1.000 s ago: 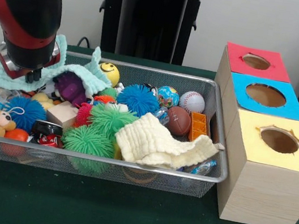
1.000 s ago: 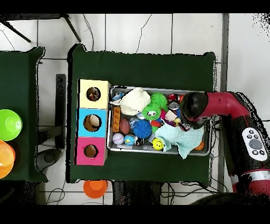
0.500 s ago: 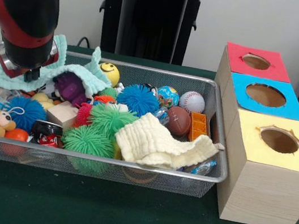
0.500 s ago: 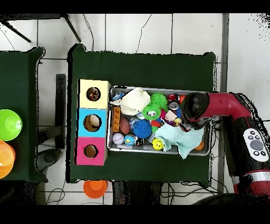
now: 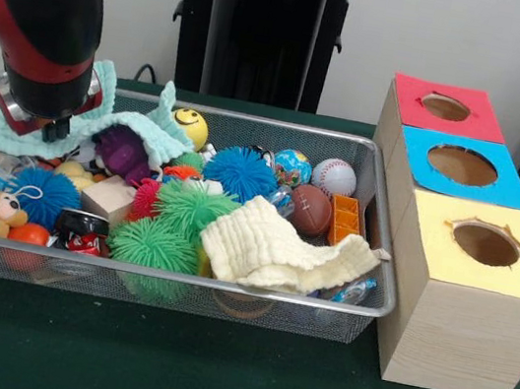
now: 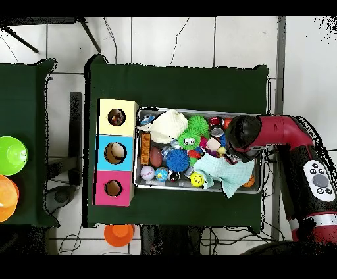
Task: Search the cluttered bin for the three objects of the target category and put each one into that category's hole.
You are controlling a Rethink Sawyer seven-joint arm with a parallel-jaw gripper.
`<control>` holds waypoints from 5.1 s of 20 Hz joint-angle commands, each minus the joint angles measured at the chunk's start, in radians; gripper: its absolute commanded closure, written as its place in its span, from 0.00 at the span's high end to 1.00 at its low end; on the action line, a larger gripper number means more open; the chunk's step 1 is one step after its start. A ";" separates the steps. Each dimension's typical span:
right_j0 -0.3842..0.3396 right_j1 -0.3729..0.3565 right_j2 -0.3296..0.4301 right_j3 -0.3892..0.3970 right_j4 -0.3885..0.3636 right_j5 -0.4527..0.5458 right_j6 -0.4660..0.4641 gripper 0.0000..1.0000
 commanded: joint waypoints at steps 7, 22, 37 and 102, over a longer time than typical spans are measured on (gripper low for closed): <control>-0.004 0.033 0.005 0.074 -0.023 0.001 -0.323 0.00; -0.018 0.032 0.016 0.062 -0.015 0.018 -0.365 1.00; -0.062 0.079 0.018 0.107 -0.039 -0.087 -0.334 1.00; -0.037 -0.367 0.207 0.436 0.518 -0.435 0.040 1.00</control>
